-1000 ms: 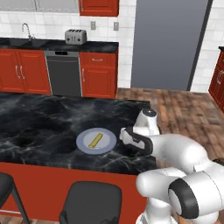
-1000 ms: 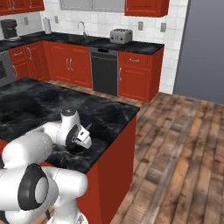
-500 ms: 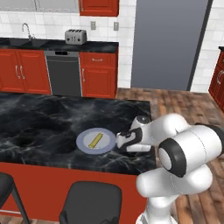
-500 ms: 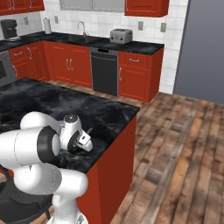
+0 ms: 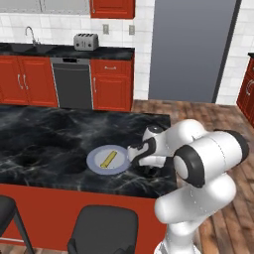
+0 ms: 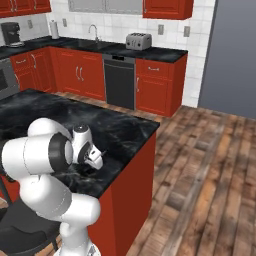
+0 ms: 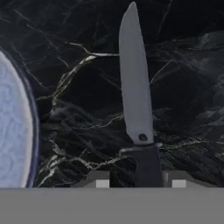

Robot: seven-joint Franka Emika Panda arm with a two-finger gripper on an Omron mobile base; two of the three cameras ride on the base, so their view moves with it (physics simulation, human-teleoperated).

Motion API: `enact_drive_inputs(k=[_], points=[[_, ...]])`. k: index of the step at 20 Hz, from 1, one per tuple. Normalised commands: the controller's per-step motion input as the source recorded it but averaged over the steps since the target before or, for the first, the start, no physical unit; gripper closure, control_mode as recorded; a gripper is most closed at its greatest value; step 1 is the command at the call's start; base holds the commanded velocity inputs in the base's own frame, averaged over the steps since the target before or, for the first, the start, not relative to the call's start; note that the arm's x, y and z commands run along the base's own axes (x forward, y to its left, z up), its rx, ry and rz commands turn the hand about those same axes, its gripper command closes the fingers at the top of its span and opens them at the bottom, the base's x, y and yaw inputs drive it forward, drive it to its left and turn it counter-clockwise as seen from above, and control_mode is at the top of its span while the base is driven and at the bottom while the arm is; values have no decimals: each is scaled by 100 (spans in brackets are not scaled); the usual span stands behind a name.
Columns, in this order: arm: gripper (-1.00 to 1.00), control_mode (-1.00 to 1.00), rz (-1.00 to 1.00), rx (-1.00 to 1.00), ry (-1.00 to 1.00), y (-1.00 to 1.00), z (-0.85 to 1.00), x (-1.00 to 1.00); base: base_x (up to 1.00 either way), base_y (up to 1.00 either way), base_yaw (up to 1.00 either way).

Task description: Retrieve the butter from the fridge and place it on a plate on the dining table. Then retrieve the butter knife by the fridge and place it near the plate.

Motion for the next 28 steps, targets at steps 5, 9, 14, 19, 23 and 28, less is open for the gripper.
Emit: enact_drive_inputs(k=[5, 9, 14, 19, 23, 28], points=[[-100, -100, 0, 1, 4, 10, -24, 18, 0, 0, 0], [-100, -100, 1, 0, 4, 0, -4, 0, 0, 0, 0], [-100, -100, 0, 0, 1, 0, 1, 0, 0, 0, 0], [-100, -100, 0, 0, 0, -1, 26, -16, 0, 0, 0], [-100, -100, 0, 0, 0, 0, 56, -37, 0, 0, 0], [-100, -100, 0, -2, 10, 0, 88, -29, 0, 0, 0]])
